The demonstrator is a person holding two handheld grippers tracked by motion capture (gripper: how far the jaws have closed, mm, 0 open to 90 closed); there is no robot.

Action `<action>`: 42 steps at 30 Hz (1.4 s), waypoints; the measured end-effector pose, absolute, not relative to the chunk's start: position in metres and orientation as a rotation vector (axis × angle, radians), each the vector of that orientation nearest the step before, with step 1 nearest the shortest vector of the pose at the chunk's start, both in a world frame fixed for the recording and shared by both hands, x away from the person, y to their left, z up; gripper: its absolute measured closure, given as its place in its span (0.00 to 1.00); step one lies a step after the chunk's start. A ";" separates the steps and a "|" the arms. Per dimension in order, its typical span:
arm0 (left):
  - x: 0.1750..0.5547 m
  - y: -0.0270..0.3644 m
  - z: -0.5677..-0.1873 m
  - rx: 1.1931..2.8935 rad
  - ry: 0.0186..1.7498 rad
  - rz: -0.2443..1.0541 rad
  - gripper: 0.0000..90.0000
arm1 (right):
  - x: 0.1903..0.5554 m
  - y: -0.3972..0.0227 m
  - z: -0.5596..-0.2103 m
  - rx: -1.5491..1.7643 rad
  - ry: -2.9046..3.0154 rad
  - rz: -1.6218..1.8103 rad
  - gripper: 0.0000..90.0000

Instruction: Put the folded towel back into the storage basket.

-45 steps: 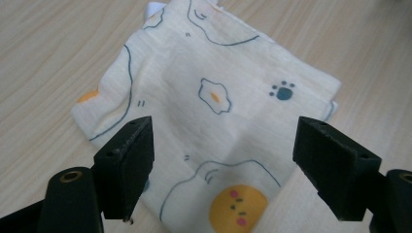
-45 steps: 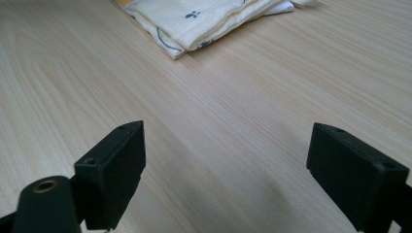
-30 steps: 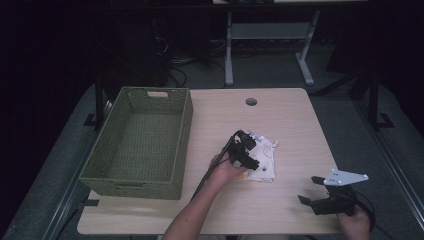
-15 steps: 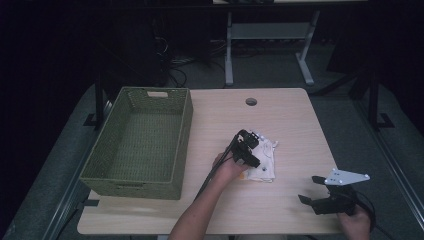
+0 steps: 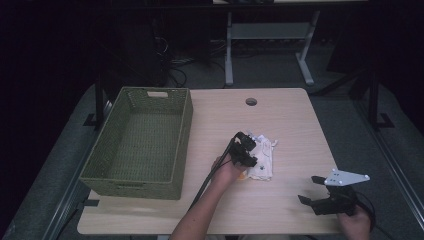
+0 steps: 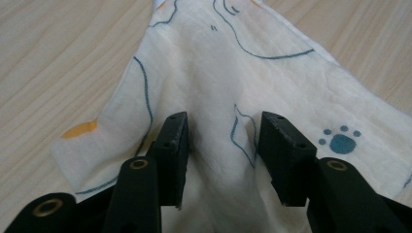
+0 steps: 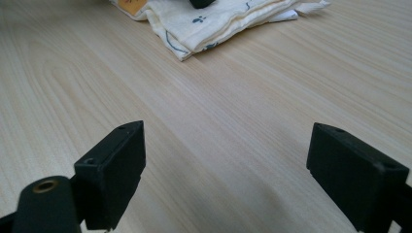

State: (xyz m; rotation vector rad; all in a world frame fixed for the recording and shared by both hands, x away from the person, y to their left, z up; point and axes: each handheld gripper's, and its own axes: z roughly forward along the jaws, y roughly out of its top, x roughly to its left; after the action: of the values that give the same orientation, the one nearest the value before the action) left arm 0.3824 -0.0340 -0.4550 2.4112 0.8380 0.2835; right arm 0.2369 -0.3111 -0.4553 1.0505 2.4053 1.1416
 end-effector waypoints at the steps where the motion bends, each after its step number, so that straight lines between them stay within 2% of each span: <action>1: 0.382 -0.034 -0.455 2.411 0.838 0.284 0.62 | 0.237 -0.311 -0.455 1.051 2.405 1.142 0.15; 11: 0.384 -0.029 -0.455 2.393 0.853 0.291 0.72 | 0.236 -0.309 -0.455 1.032 2.417 1.129 0.15; 19: 0.387 -0.026 -0.455 2.397 0.864 0.301 0.86 | 0.234 -0.310 -0.454 1.048 2.400 1.139 0.15; 27: 0.389 -0.025 -0.453 2.393 0.905 0.262 0.90 | 0.233 -0.309 -0.454 1.035 2.403 1.134 0.15; 32: 0.390 -0.017 -0.451 2.359 0.931 0.195 0.91 | 0.232 -0.310 -0.454 1.046 2.391 1.147 0.15; 42: 0.385 0.012 -0.425 2.179 0.953 0.013 0.91 | 0.231 -0.318 -0.451 1.088 2.331 1.173 0.15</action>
State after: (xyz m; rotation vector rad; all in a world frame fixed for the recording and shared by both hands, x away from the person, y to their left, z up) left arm 0.3853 0.0116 -0.4246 2.1788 0.9531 0.0134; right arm 0.2305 -0.3185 -0.4514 1.0881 2.3305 1.1731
